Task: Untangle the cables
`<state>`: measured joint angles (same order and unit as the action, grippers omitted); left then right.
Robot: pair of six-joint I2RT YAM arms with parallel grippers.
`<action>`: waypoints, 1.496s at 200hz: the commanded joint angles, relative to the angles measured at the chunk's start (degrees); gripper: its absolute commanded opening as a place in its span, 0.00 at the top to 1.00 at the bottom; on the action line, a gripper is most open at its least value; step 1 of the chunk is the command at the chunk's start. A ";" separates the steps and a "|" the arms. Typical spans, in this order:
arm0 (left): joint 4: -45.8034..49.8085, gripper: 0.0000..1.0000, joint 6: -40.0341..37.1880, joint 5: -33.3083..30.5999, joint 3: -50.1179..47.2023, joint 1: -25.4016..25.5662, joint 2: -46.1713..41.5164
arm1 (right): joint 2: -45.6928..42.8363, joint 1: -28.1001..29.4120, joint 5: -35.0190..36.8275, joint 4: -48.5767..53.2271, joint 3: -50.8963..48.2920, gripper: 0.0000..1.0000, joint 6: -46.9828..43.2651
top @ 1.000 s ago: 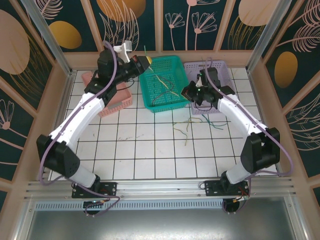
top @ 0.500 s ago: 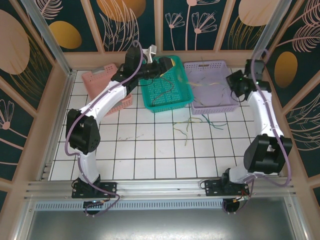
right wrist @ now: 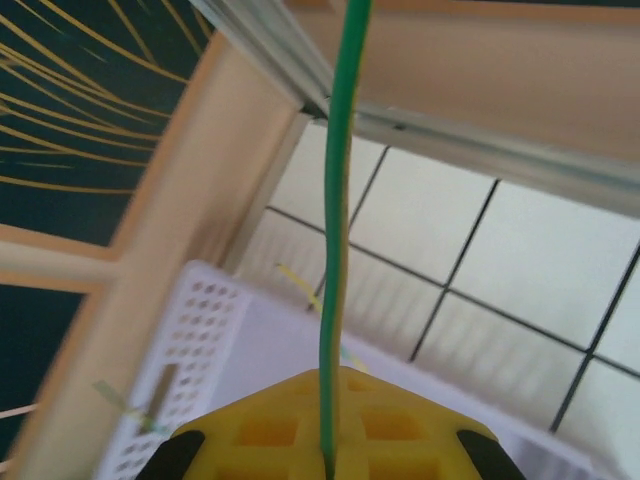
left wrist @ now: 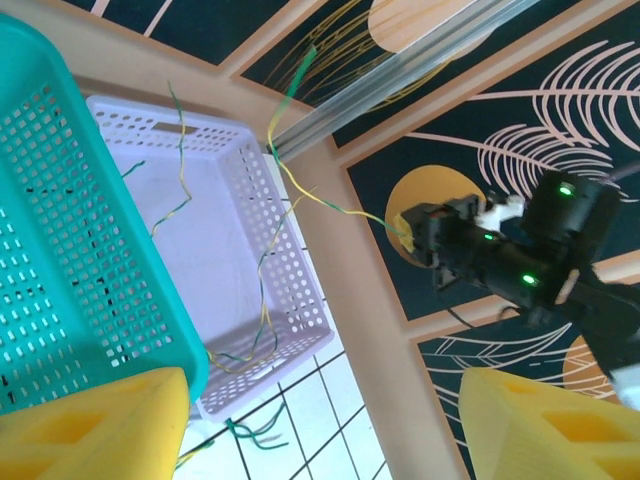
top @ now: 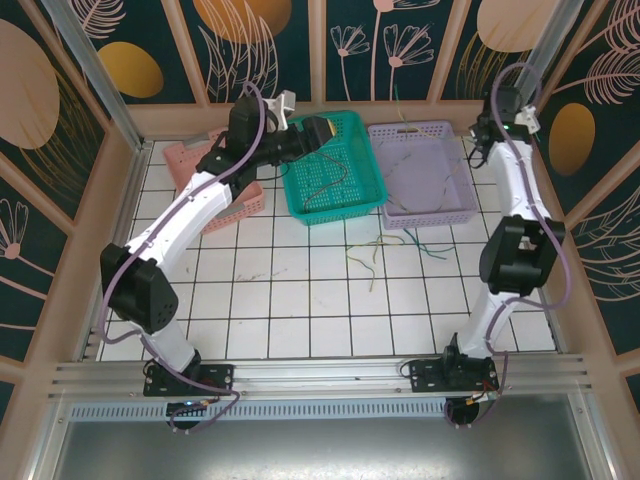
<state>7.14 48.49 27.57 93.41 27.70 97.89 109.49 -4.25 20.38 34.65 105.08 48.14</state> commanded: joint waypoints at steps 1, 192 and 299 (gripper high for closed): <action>-0.67 0.29 0.16 -0.95 -2.71 -0.19 -2.67 | 4.30 4.33 15.57 3.82 -0.36 1.00 -7.00; -2.82 0.37 1.45 0.64 -6.11 -0.23 -4.61 | 18.07 5.12 -11.76 12.49 -0.05 0.87 -33.86; -4.41 0.37 2.09 0.92 -7.58 -0.19 -4.86 | 15.78 3.04 -14.35 20.11 12.60 0.44 -33.48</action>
<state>5.52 49.84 27.88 86.43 27.70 94.41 127.55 -0.05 7.51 50.46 114.32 14.90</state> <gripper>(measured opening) 0.628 0.544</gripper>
